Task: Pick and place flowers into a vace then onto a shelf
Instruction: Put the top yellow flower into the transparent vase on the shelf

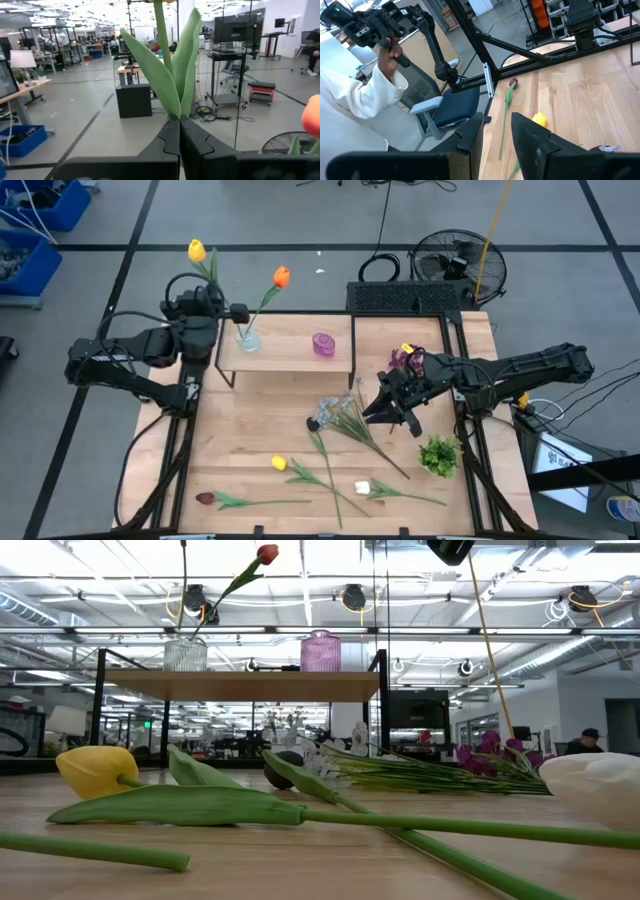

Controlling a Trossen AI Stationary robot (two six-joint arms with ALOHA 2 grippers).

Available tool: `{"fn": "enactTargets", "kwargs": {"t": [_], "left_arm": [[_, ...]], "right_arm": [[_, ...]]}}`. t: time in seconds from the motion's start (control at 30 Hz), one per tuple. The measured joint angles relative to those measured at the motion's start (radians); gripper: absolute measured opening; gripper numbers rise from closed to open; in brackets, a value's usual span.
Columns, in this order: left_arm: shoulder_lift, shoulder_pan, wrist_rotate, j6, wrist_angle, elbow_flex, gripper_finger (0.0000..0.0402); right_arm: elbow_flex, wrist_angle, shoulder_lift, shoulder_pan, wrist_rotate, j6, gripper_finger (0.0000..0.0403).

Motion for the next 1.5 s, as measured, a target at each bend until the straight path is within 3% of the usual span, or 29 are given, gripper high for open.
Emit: {"fn": "enactTargets", "kwargs": {"t": [0.43, 0.97, 1.23, 1.5], "left_arm": [[0.001, 0.044, 0.049, 0.048, 0.075, 0.000, 0.0000], [0.111, 0.119, 0.113, 0.132, 0.097, 0.001, 0.0001], [0.118, 0.120, 0.190, 0.172, 0.086, 0.000, 0.0038], [0.116, 0.120, 0.211, 0.009, -0.064, 0.001, 0.0081]], "right_arm": [[0.000, 0.000, 0.000, 0.000, 0.000, -0.020, 0.0093], [0.000, -0.001, 0.000, 0.000, 0.000, -0.018, 0.0093], [0.000, -0.003, 0.000, 0.000, 0.000, -0.019, 0.0093], [0.000, -0.003, 0.000, 0.000, 0.000, -0.020, 0.0093]]}}
